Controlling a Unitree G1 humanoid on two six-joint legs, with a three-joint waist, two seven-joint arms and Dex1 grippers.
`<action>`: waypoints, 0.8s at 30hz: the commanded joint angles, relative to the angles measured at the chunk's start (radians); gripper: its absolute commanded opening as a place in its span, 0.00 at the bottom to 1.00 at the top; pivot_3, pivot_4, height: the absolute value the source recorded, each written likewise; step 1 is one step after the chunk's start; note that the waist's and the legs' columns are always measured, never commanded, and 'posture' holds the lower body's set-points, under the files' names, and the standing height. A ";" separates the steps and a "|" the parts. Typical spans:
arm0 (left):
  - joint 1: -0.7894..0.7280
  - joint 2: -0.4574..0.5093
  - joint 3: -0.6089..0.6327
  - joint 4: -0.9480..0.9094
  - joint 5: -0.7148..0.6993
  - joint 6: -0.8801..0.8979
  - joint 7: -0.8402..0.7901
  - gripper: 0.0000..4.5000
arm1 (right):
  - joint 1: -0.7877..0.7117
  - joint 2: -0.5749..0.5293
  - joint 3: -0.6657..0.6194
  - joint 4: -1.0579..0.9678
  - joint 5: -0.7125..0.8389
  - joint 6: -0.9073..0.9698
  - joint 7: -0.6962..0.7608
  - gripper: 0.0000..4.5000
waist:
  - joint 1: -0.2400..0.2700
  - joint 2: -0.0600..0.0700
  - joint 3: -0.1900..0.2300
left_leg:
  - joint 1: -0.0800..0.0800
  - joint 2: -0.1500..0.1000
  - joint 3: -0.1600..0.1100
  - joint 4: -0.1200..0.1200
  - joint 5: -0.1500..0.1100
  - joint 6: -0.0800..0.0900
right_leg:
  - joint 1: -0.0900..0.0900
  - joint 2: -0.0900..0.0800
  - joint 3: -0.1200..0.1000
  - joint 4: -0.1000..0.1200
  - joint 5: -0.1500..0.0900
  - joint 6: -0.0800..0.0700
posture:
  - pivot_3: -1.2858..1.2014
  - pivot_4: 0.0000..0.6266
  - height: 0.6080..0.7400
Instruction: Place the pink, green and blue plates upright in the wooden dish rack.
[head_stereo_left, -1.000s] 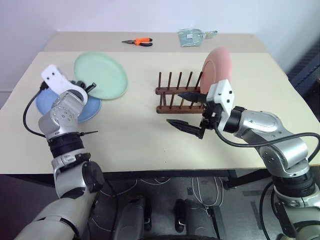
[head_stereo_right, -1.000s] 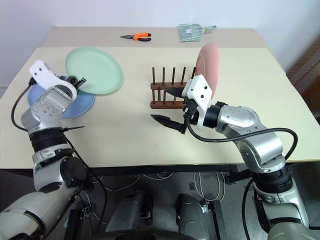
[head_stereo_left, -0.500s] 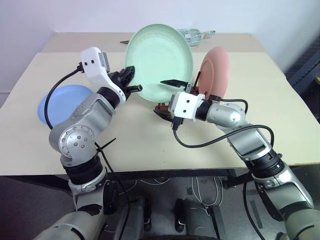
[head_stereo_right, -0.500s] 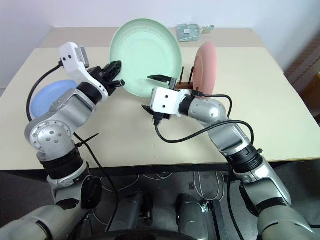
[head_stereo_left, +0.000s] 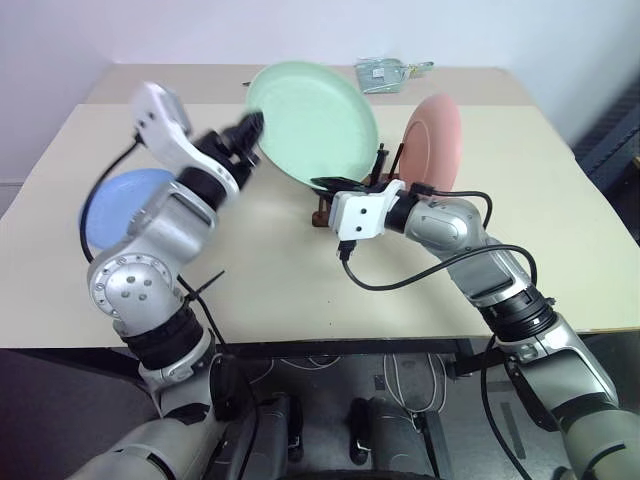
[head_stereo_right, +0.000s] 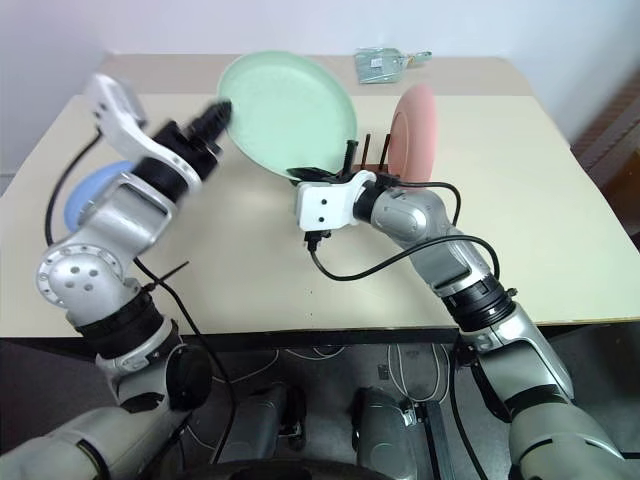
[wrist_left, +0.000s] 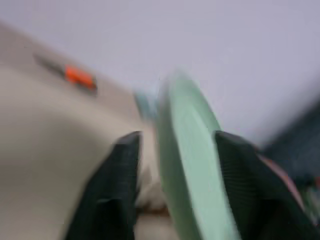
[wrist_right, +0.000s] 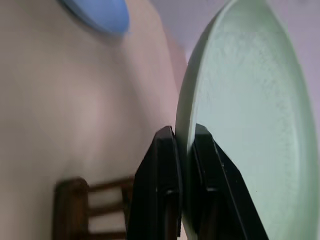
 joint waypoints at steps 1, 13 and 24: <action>0.091 0.188 -0.084 0.080 0.267 -0.196 -0.079 0.67 | -0.023 0.046 -0.158 -0.099 0.184 0.101 0.012 0.00 | -0.017 0.002 -0.001 | 0.001 0.000 0.001 -0.002 0.000 0.000 | 0.000 0.001 0.000 0.000 0.000 0.000 | 0.52 0.24 1.00; 0.578 0.449 -0.541 0.087 0.492 -0.487 -0.693 0.67 | -0.028 0.242 -0.610 -0.374 1.085 0.991 -0.242 0.00 | -0.018 0.002 -0.001 | 0.001 -0.001 0.001 -0.014 0.001 -0.009 | -0.007 -0.004 0.002 -0.003 0.002 -0.004 | 0.52 0.24 1.00; 0.661 0.402 -0.577 0.028 0.500 -0.464 -0.777 0.67 | -0.043 0.274 -0.657 -0.284 1.230 1.112 -0.407 0.00 | -0.016 0.004 -0.001 | -0.001 0.002 0.004 -0.018 0.007 -0.010 | -0.013 -0.002 0.003 0.004 -0.001 -0.011 | 0.52 0.24 1.00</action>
